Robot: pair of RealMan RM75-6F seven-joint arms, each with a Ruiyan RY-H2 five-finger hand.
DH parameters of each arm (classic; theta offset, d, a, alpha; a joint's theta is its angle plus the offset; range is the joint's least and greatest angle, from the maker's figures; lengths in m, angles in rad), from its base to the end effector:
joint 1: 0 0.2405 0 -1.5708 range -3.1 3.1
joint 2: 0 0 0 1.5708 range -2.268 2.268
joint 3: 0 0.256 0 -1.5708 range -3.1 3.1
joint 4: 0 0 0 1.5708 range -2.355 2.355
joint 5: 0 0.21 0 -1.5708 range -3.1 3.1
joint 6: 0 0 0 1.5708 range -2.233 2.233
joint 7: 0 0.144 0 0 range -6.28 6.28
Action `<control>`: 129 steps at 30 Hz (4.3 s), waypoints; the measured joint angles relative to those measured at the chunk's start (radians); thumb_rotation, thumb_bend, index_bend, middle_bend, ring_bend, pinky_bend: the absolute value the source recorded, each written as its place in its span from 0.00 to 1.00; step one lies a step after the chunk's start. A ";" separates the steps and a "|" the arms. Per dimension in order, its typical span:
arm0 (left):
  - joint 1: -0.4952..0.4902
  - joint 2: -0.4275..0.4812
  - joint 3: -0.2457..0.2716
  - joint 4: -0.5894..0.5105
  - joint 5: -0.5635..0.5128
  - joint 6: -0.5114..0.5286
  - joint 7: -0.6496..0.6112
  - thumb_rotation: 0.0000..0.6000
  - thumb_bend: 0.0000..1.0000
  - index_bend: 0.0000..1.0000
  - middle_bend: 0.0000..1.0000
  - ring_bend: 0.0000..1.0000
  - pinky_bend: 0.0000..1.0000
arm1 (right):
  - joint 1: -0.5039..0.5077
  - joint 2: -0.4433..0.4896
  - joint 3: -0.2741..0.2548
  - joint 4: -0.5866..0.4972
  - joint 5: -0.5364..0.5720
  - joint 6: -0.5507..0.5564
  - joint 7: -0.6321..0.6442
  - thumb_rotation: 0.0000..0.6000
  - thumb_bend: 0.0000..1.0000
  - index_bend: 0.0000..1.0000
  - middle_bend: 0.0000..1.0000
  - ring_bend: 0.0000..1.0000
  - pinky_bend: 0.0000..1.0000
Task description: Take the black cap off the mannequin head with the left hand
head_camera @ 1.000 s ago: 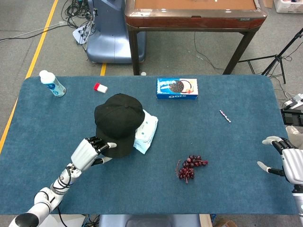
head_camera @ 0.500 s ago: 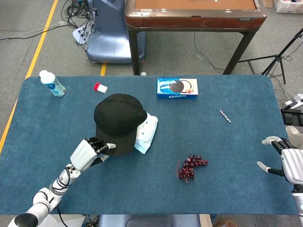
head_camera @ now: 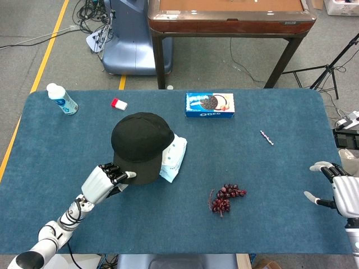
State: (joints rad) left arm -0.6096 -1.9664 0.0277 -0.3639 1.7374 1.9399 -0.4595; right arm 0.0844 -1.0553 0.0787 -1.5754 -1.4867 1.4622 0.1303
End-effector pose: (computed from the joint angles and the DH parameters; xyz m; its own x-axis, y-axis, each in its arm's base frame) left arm -0.1993 0.2981 0.0135 0.0893 -0.3360 0.9376 0.5414 -0.7738 -0.3288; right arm -0.3230 -0.1878 0.1861 0.3636 0.0123 0.9315 -0.9315 0.0080 0.3636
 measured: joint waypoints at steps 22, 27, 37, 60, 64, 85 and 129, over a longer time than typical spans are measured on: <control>-0.021 0.222 -0.007 -0.456 0.023 -0.024 0.163 1.00 0.55 0.60 0.93 0.74 0.83 | 0.003 -0.004 -0.005 -0.005 -0.001 -0.009 -0.026 1.00 0.03 0.35 0.31 0.26 0.48; -0.024 0.329 -0.007 -0.680 0.032 -0.084 0.260 1.00 0.55 0.60 0.93 0.74 0.83 | 0.006 -0.005 -0.005 -0.008 0.001 -0.015 -0.035 1.00 0.03 0.35 0.31 0.26 0.48; -0.025 0.532 -0.026 -1.074 0.008 -0.258 0.452 1.00 0.55 0.62 0.93 0.74 0.83 | 0.009 -0.004 -0.005 -0.012 0.008 -0.023 -0.041 1.00 0.03 0.35 0.31 0.26 0.48; 0.012 0.696 -0.131 -1.380 -0.079 -0.441 0.659 1.00 0.55 0.62 0.93 0.74 0.83 | 0.020 -0.007 -0.003 -0.013 0.022 -0.047 -0.059 1.00 0.03 0.35 0.31 0.26 0.48; 0.013 0.699 -0.148 -1.391 -0.081 -0.452 0.671 1.00 0.55 0.62 0.93 0.74 0.83 | 0.022 -0.008 -0.004 -0.014 0.023 -0.050 -0.064 1.00 0.03 0.35 0.31 0.26 0.48; -0.025 0.707 -0.249 -1.436 -0.169 -0.554 0.735 1.00 0.55 0.62 0.93 0.74 0.83 | 0.026 -0.006 -0.004 -0.014 0.027 -0.057 -0.061 1.00 0.03 0.35 0.31 0.26 0.48; -0.121 0.700 -0.394 -1.169 -0.466 -0.696 0.776 1.00 0.55 0.62 0.92 0.73 0.83 | 0.030 -0.006 -0.003 -0.010 0.033 -0.063 -0.059 1.00 0.03 0.35 0.31 0.26 0.48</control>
State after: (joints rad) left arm -0.7306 -1.2666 -0.3661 -1.5333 1.2717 1.2444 0.3165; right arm 0.1142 -1.0611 0.0758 -1.5856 -1.4533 1.3996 0.0713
